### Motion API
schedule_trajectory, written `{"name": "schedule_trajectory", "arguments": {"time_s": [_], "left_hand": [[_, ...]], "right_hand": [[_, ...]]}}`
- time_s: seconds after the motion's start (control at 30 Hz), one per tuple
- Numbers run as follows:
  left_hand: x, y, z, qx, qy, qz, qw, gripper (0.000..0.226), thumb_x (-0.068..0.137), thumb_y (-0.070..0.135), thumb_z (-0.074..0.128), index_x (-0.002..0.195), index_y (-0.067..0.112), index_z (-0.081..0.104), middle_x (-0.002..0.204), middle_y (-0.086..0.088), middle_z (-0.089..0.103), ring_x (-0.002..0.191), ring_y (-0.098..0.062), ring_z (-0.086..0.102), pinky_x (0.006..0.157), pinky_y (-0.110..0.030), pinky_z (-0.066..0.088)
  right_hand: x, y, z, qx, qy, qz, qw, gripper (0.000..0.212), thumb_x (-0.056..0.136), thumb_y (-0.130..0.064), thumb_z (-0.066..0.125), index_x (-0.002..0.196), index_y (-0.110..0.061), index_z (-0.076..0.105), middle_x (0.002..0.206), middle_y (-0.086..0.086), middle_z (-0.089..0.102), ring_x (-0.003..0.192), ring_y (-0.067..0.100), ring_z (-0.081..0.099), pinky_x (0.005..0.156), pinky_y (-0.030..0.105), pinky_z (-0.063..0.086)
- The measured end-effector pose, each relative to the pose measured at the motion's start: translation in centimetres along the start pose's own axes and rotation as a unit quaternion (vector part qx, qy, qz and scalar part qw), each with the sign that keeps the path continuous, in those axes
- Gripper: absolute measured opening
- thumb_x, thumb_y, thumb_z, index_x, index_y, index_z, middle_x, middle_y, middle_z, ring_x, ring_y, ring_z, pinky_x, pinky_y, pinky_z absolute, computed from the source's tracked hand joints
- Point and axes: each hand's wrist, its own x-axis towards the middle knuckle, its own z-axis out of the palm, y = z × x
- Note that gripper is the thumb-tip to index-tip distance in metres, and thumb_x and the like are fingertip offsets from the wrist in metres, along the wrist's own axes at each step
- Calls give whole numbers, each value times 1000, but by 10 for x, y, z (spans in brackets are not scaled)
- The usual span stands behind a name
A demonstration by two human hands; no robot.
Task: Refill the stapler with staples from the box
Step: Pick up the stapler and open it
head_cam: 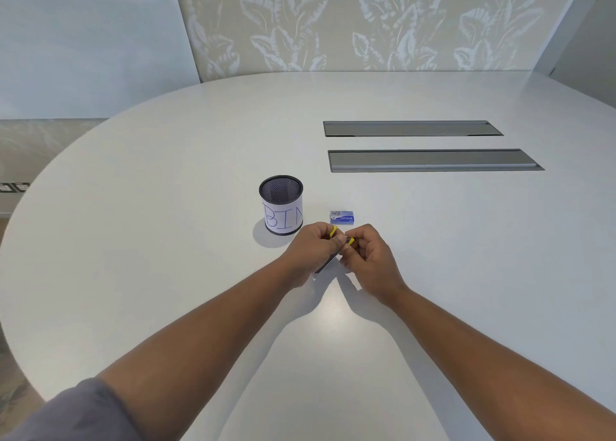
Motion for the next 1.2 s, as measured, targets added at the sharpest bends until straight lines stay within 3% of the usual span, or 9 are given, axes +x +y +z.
{"name": "schedule_trajectory", "arguments": {"time_s": [0.23,0.4,0.6,0.7,0.77,0.9,1.07,1.2], "left_hand": [[-4,1,12,70,55,26,996,16,98,17,60,96,2,66,79,-4,61,69,-14,50,66,-27,44],[-7,2,20,72,80,34,994,17,100,16,55,92,4,63,72,0,57,63,-12,48,60,-24,41],[-8,0,26,69,106,45,991,14,102,17,51,91,12,58,77,3,58,68,-9,52,62,-21,42],[-10,-2,29,67,118,50,990,13,103,17,50,93,12,57,80,2,59,68,-8,52,54,-10,42],[-11,-3,31,63,123,54,989,13,103,16,49,93,11,56,81,1,59,68,-7,53,49,-5,40],[-12,-3,30,66,122,55,989,15,103,15,47,90,13,54,81,1,59,66,-5,53,50,-6,40],[-14,0,30,49,111,49,991,13,103,13,46,93,9,53,75,1,57,46,11,52,44,-6,39],[-14,2,30,43,108,41,992,13,104,13,46,93,9,53,75,1,57,49,7,54,44,-6,39]], "right_hand": [[3,4,-4,28,5,19,999,7,97,-5,65,96,-11,61,84,28,64,68,22,59,65,42,52],[4,4,-7,46,-3,25,999,9,95,-10,65,92,-18,63,83,26,65,65,17,60,64,37,52],[4,6,-7,54,-9,24,998,10,96,-13,65,92,-22,62,79,21,64,68,17,58,67,38,51],[4,6,-7,60,-11,22,998,8,94,-15,66,93,-23,63,74,6,64,66,14,59,68,36,52],[4,6,-7,64,-12,20,998,5,94,-17,65,95,-20,63,74,6,63,67,15,59,69,37,51],[2,7,-6,65,-11,12,998,5,92,-21,64,97,-19,62,74,5,63,67,14,59,69,37,52],[2,9,-3,65,-2,9,998,8,91,-23,65,96,-18,62,72,4,63,66,16,59,68,43,52],[1,9,-3,63,2,11,998,8,91,-21,64,97,-16,62,73,4,63,67,16,60,69,42,53]]}}
